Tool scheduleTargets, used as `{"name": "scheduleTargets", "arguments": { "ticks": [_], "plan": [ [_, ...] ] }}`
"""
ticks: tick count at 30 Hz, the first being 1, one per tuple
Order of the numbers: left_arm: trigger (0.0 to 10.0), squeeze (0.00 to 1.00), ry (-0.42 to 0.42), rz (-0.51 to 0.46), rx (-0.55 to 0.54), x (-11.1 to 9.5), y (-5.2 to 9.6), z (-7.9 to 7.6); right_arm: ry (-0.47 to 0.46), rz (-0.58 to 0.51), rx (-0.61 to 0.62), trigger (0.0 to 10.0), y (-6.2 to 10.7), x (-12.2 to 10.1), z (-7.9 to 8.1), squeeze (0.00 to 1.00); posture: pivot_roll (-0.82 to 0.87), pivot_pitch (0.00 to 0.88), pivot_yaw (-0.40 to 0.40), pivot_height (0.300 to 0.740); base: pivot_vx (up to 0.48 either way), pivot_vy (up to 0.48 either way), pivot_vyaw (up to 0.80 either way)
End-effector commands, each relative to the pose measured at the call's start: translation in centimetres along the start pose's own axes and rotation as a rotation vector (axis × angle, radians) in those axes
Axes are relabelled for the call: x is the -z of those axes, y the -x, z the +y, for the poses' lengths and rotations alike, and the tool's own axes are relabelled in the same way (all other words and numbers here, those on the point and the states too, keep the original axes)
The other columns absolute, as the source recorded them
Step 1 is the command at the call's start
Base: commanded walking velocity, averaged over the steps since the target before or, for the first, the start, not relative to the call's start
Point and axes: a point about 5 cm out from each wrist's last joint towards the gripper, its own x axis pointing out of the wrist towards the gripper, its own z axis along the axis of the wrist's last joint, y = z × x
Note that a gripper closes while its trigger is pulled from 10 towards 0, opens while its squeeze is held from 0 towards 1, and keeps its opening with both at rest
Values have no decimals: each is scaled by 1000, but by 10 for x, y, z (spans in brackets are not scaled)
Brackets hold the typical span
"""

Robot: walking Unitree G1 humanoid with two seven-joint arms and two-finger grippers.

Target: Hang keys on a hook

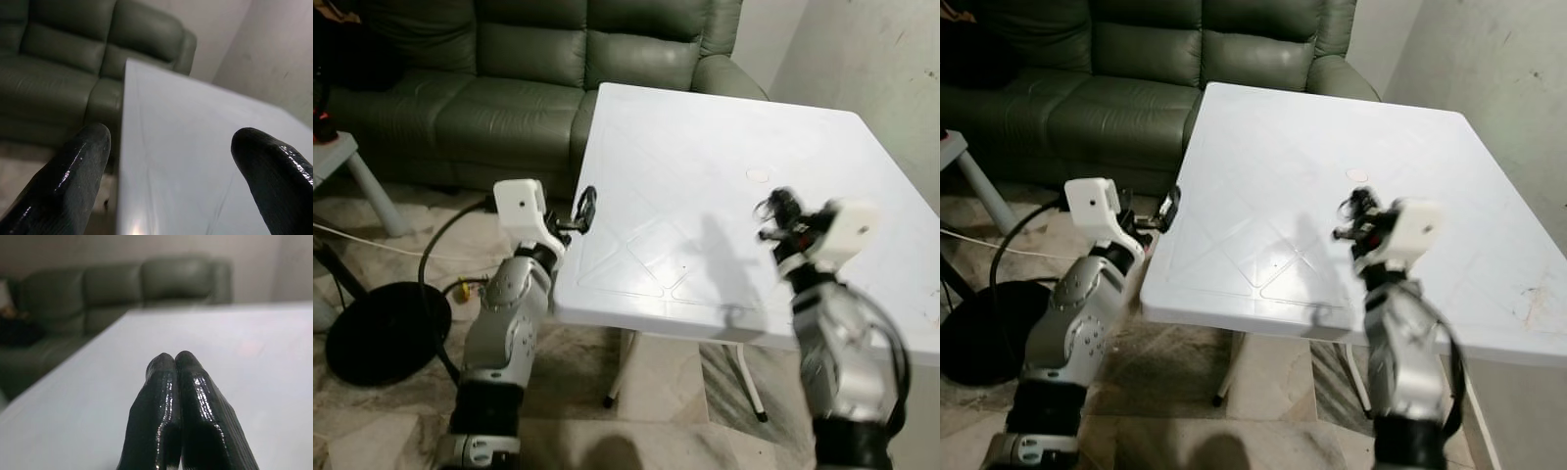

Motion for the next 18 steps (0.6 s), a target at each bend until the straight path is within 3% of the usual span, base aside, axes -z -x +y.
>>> {"name": "scheduleTargets", "arguments": {
  "ticks": [1, 3, 5, 7, 12, 18],
  "plan": [
    [10000, 0, -12, 10, 38, 3, 2, -4, 37, -20, -38, 10000, 1, -4, 11, 0, 40, 0, -59, 740, 0, 0, 0],
    [10000, 0, -17, 18, 52, 3, 2, -4, 47, 1, -43, 10000, 2, 0, 13, 0, 41, 0, -60, 740, 0, 0, 0],
    [10000, 0, -77, 32, 81, 2, -3, -2, 87, 58, 10, 10000, -4, 7, 7, 0, 48, 0, -58, 740, 0, 0, 0],
    [10000, 0, -75, 26, 72, -1, -6, 0, 93, 61, 33, 10000, -7, 6, 4, 0, 51, 0, -57, 740, 0, 0, -231],
    [10000, 0, -51, -20, 38, -10, -13, 2, 150, 43, 89, 10000, -14, -2, -11, 0, 51, 0, -51, 740, 0, 0, -674],
    [10000, 0, -31, -32, 25, -11, -17, 1, 184, 50, 84, 10000, -14, -1, -12, 0, 50, 0, -54, 740, 0, 0, -699]
  ]
}}
